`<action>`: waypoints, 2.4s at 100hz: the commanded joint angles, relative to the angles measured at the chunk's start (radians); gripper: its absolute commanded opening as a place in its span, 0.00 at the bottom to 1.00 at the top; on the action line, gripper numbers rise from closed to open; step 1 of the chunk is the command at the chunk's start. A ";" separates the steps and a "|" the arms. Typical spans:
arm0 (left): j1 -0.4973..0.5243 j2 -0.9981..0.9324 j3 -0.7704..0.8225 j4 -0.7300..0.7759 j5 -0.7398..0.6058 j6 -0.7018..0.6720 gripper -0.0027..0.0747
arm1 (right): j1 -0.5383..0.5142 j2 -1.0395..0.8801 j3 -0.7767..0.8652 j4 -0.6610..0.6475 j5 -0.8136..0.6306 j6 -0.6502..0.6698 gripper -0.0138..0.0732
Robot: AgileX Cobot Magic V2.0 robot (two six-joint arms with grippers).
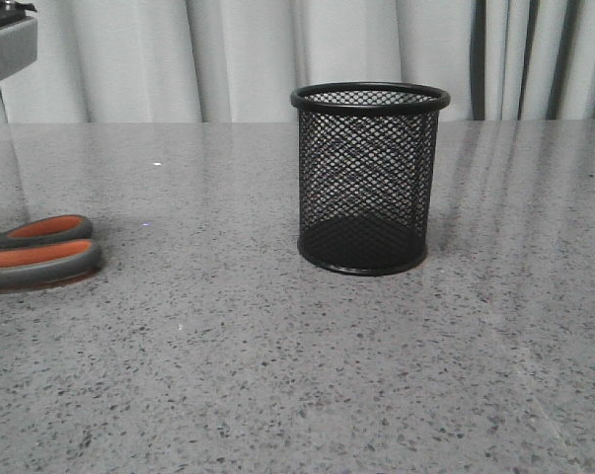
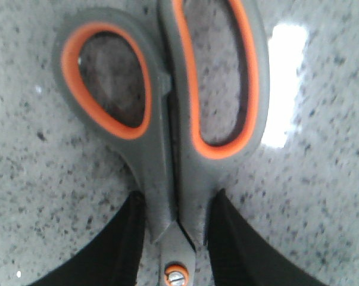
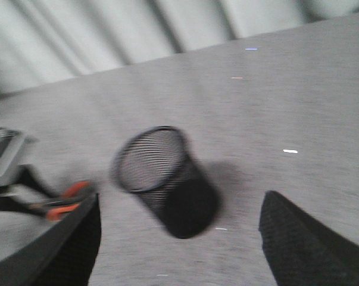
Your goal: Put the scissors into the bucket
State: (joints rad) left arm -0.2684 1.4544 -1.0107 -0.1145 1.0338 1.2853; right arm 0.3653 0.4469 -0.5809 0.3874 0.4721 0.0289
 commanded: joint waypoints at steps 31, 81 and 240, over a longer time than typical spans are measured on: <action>-0.153 -0.343 0.000 -0.105 -0.182 -0.007 0.18 | 0.341 0.277 -0.197 0.136 -0.099 -0.077 0.74; -0.394 -0.574 0.000 -0.131 -0.356 -0.007 0.18 | 0.516 0.689 -0.446 0.134 -0.288 -0.096 0.74; -0.420 -0.867 0.055 -0.438 -0.481 -0.025 0.01 | 0.243 0.930 -1.050 -0.409 0.831 0.001 0.08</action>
State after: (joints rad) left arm -0.6795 0.5821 -0.9401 -0.5152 0.6098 1.2777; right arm 0.6134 1.3722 -1.5970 0.0319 1.2644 0.0260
